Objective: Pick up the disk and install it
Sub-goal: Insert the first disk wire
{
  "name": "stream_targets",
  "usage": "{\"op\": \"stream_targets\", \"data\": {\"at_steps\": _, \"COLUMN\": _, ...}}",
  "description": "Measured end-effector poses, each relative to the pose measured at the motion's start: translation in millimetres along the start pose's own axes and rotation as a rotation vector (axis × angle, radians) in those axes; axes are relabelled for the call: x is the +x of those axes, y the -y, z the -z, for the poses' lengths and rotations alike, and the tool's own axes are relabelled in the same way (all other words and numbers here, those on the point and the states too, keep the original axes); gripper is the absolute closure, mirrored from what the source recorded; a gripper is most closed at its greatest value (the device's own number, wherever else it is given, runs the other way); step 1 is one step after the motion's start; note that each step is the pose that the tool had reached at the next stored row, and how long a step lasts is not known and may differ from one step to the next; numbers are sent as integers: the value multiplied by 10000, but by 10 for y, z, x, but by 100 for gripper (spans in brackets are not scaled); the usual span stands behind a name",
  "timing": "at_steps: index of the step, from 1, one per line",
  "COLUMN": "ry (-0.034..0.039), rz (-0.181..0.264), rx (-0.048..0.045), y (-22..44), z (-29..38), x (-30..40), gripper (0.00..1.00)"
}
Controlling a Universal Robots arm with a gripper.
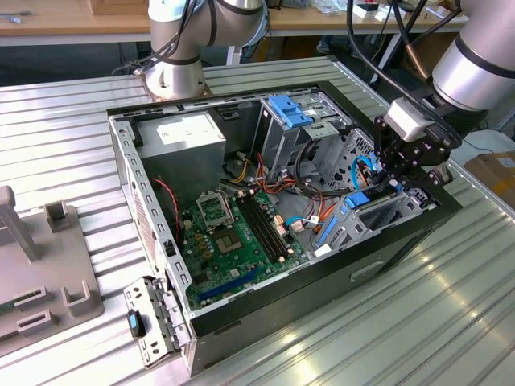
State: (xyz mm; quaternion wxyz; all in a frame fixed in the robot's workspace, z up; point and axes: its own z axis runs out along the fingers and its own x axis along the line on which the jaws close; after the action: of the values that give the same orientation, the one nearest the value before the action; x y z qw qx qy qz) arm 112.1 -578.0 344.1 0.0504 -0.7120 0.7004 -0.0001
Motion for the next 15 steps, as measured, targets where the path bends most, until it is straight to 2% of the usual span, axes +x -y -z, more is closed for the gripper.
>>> {"op": "stream_targets", "data": {"at_steps": 11, "ry": 1, "rz": 0, "rx": 0, "y": 2, "z": 33, "x": -17, "gripper": 83}}
{"op": "stream_targets", "data": {"at_steps": 13, "ry": -10, "rz": 1, "rx": 0, "y": 2, "z": 29, "x": -26, "gripper": 83}}
{"op": "stream_targets", "data": {"at_steps": 15, "ry": -63, "rz": 5, "rx": -1, "y": 2, "z": 23, "x": -34, "gripper": 83}}
